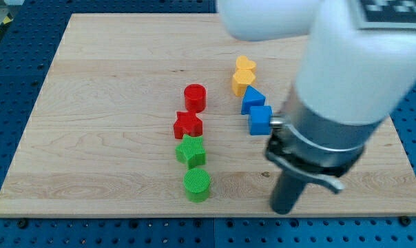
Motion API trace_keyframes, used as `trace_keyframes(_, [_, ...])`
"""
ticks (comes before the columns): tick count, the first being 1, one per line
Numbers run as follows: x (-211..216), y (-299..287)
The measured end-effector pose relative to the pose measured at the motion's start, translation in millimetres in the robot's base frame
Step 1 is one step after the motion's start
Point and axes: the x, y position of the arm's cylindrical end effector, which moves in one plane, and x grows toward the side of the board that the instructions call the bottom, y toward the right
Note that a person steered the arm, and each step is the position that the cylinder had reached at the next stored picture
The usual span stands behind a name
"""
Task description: Place the green circle at the bottom left side of green star
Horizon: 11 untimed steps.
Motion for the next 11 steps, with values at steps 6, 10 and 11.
trace_keyframes(6, [-1, -83])
trace_keyframes(10, [-20, -97])
trace_keyframes(11, [-31, -97])
